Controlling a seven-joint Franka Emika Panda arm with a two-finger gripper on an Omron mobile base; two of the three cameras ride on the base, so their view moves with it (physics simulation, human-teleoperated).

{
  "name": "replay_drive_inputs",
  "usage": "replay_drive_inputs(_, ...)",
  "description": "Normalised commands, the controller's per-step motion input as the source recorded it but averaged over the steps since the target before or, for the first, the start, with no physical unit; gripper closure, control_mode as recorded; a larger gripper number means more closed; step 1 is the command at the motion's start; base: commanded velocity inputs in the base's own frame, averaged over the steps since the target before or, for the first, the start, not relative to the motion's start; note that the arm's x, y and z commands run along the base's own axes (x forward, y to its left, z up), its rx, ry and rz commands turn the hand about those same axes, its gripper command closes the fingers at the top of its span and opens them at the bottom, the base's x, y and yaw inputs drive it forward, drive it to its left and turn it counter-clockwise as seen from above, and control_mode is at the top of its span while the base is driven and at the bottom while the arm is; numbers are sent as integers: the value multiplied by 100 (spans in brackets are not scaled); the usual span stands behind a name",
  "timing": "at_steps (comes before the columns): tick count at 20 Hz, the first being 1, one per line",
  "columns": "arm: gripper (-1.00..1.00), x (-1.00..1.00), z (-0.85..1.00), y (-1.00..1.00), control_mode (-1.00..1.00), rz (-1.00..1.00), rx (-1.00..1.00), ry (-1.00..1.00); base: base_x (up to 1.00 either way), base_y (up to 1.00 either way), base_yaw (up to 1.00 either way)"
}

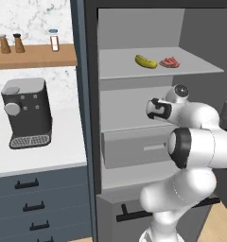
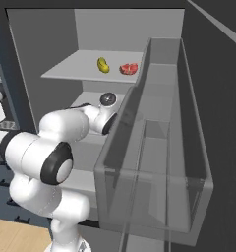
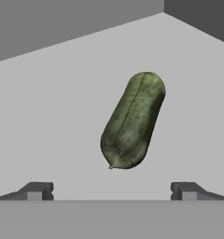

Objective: Place one cucumber and one steak in each tupperware on the nearby counter, to pack two identical lunches.

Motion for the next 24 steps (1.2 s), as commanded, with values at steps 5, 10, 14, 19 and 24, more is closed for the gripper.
replay_drive_inputs(5, -100, 37, -22, -15, -100, 0, 0, 0, 0, 0, 0)
replay_drive_inputs(10, -100, 42, -19, -13, -100, 0, 0, 0, 0, 0, 0)
replay_drive_inputs(14, -100, 23, -39, -16, -100, -3, 0, 1, 0, 0, 0)
replay_drive_inputs(19, -100, 13, -48, -14, -100, -5, 0, 3, 0, 0, 0)
replay_drive_inputs(24, 100, 21, -37, -2, -100, -2, 0, 4, 0, 0, 0)
